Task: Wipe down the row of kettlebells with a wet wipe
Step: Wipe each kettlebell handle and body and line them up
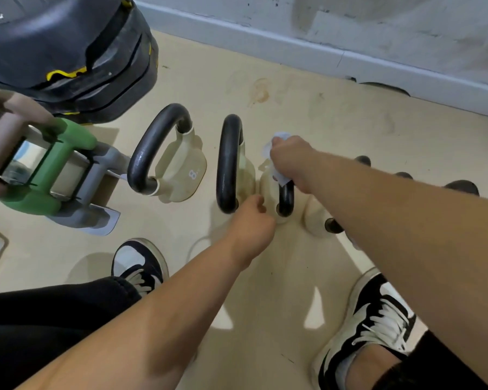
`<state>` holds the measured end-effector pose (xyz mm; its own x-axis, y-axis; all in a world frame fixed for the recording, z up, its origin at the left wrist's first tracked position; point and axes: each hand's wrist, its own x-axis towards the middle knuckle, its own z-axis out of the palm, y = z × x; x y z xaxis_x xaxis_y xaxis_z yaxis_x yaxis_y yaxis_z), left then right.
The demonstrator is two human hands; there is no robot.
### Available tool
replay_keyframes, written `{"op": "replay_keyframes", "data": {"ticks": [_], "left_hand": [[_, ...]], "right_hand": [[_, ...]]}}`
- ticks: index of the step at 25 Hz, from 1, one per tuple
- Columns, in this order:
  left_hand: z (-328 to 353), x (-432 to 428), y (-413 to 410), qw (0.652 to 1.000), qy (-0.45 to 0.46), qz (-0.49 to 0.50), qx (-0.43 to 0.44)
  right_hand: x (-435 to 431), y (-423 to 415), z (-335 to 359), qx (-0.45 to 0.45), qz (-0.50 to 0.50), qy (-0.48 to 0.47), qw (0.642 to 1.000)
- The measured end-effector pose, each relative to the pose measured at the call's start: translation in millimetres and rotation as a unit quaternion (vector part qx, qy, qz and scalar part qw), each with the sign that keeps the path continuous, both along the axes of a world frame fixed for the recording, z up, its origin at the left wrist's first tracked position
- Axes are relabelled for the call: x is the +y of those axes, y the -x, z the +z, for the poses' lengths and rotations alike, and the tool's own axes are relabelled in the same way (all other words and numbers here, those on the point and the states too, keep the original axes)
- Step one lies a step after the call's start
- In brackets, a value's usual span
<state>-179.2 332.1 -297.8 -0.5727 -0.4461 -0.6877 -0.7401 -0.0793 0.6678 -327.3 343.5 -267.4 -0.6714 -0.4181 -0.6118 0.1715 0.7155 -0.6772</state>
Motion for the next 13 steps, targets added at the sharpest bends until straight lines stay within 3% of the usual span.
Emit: {"op": "replay_keyframes", "data": {"ticks": [9,13], "left_hand": [[0.5,5.1,-10.0,1.0,0.02,0.014,-0.02],[-5.1,2.3,-10.6,0.999,0.04,0.002,-0.022]], "right_hand": [[70.6,-85.1,-13.5,0.047,-0.007,0.025,0.999],[45.7,-71.9,-14.8,0.035,-0.032,0.009,0.999]]}}
